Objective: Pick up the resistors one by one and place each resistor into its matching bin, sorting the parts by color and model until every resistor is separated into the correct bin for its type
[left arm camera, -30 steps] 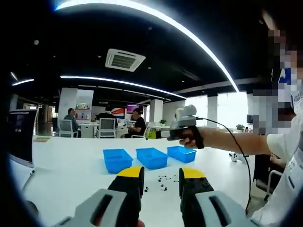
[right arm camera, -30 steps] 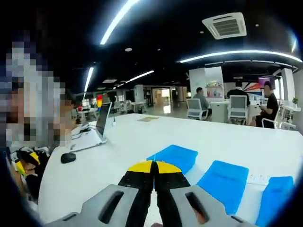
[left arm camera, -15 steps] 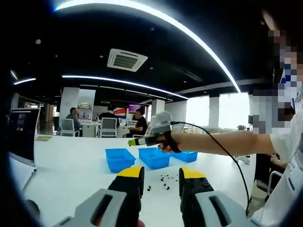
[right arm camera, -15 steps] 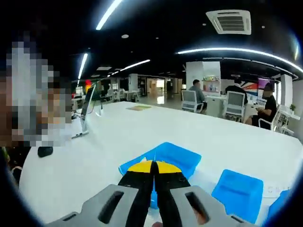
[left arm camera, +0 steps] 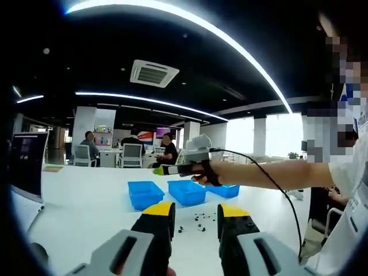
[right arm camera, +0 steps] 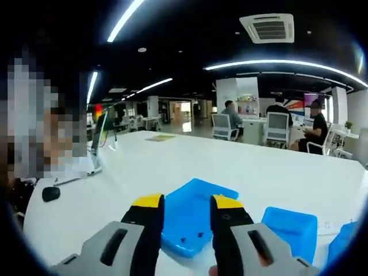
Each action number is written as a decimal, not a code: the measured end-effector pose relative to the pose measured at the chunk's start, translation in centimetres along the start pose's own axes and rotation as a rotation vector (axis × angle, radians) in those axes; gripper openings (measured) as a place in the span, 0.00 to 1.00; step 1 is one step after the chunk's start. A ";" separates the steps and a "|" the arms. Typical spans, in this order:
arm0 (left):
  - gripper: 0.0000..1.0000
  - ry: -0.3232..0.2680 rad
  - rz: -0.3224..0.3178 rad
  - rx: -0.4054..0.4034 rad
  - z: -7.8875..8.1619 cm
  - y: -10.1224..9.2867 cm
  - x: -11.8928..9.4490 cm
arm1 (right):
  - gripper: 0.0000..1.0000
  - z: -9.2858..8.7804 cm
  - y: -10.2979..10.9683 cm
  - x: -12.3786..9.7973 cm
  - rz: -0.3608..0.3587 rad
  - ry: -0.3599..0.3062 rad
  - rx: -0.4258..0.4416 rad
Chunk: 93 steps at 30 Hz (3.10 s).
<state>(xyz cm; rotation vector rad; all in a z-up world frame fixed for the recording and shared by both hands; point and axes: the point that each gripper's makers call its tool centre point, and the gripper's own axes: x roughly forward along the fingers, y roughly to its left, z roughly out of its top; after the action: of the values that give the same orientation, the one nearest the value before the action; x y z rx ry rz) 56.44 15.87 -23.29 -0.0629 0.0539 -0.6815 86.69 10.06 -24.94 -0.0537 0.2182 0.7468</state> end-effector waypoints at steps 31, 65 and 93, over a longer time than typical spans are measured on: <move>0.31 0.020 -0.020 0.012 -0.5 -0.9 0.8 | 0.42 -0.1 -1.2 -30.4 -0.031 -0.189 -0.047; 0.32 0.041 -0.029 0.010 -1.3 -1.1 1.2 | 0.36 -6.1 -0.6 -34.6 -0.133 -0.004 -0.268; 0.32 0.050 -0.025 -0.001 -1.6 -0.7 1.3 | 0.29 -13.8 5.0 -25.1 0.673 0.641 -0.955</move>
<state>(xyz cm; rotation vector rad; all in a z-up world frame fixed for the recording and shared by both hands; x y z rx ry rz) 56.96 14.45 -24.87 -0.0474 0.1014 -0.7083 63.03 -4.77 -32.82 -1.1859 0.4824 1.4410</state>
